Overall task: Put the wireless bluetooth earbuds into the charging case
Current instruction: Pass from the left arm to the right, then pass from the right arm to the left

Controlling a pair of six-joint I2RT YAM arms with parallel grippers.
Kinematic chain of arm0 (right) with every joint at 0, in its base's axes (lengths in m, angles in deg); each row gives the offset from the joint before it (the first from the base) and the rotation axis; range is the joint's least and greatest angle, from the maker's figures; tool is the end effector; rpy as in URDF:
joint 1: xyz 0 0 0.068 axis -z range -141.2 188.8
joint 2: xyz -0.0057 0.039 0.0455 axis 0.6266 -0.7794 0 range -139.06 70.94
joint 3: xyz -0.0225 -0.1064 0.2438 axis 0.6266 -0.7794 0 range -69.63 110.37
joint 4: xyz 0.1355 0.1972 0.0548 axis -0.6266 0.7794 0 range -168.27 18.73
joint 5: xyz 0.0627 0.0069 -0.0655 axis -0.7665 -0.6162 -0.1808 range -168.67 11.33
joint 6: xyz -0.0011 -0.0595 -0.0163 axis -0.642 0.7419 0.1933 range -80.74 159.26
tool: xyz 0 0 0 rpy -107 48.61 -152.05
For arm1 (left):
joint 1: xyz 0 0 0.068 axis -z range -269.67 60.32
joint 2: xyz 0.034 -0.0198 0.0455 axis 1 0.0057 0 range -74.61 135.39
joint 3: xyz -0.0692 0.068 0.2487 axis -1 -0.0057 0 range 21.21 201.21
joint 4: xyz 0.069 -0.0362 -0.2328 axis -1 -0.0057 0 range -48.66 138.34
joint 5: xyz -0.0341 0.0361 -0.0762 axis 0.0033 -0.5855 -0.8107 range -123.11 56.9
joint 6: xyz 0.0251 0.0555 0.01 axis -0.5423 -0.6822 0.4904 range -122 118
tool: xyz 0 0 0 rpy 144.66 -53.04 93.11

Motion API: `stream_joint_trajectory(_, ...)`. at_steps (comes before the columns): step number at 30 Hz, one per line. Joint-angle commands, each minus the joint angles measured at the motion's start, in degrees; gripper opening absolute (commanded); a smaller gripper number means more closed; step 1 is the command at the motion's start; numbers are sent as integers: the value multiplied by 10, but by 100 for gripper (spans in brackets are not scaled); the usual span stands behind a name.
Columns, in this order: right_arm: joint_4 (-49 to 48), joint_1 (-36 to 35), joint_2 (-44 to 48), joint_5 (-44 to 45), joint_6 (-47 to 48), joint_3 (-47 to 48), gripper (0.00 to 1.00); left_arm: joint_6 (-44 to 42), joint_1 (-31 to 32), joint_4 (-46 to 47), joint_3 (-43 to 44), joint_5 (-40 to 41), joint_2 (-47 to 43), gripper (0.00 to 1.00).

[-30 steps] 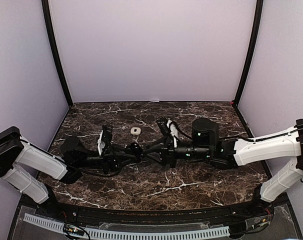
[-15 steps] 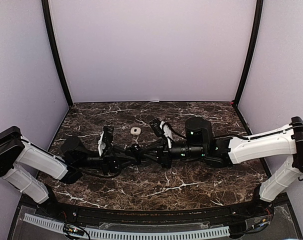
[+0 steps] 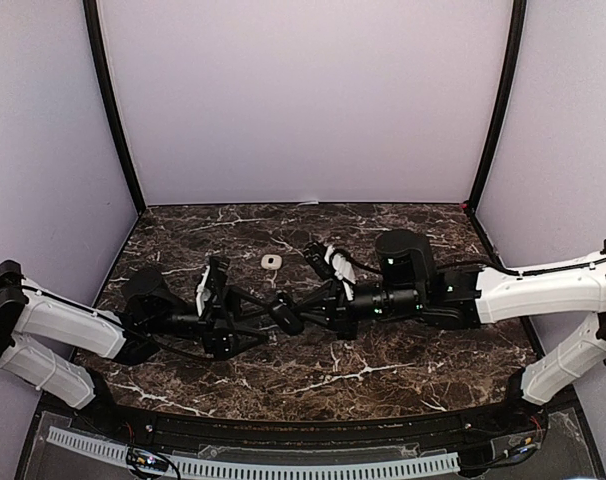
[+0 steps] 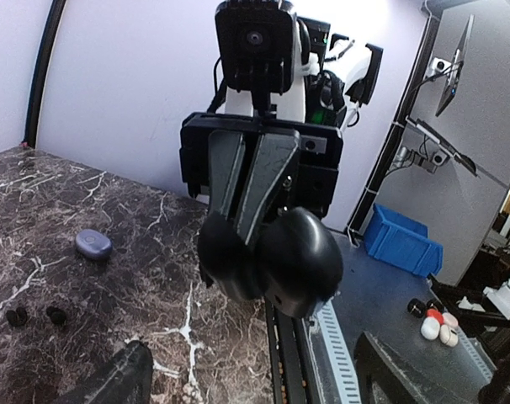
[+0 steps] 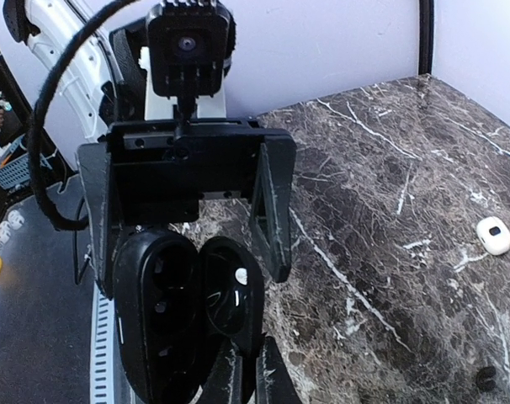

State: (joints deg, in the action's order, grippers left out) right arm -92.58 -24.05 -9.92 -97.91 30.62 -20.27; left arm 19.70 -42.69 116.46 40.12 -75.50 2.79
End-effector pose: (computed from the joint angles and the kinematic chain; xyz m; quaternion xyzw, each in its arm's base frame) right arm 0.1312 0.2895 0.2654 -0.4499 0.6612 0.4510 0.3963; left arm 0.1414 -0.1976 0.2204 0.4012 0.5266 -0.5944 0.4565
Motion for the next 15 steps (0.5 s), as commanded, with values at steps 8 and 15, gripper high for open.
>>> stream_joint_trajectory(8,228,-25,7,182,154,102,0,-62,-3,-192,68,-49,-31,86)
stream_joint_trajectory(15,240,-99,-11,433,253,115,0,5,-4,-262,115,-13,-8,86)
